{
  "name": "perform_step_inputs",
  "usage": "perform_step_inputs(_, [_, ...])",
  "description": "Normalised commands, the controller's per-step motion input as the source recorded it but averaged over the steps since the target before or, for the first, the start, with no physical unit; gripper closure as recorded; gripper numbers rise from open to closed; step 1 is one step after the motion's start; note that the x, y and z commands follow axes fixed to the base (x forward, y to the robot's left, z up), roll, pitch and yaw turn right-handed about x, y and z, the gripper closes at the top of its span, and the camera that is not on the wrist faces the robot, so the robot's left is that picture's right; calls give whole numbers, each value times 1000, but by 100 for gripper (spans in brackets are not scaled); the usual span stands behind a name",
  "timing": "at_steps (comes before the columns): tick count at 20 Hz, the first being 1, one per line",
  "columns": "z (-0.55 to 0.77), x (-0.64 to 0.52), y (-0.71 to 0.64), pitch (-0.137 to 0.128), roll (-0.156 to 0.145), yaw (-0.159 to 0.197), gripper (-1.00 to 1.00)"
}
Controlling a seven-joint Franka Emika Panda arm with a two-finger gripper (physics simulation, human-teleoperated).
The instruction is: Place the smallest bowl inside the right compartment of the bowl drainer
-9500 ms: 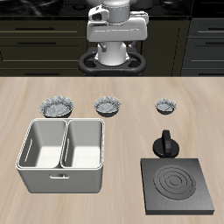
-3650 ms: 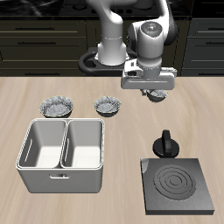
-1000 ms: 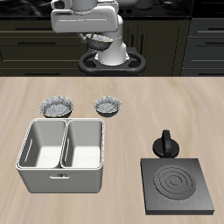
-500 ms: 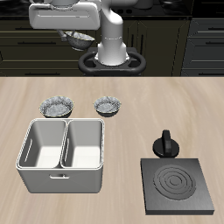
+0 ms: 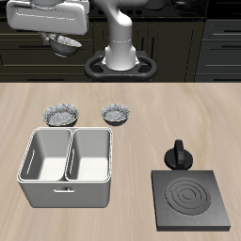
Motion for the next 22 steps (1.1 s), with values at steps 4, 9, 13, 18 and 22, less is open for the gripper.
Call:
perform_step_inputs(4, [-23,430,-363,43,-79,5,100])
perform_step_inputs(9, [218,377,-476,-8,-52,-12,100])
perform_step_inputs(13, [204,211,-163,-18,2,-6,100])
perform_step_inputs(18, [60,269,11,10,14,19,100])
perform_step_inputs(22, [71,262,3,-3,24,-1,100])
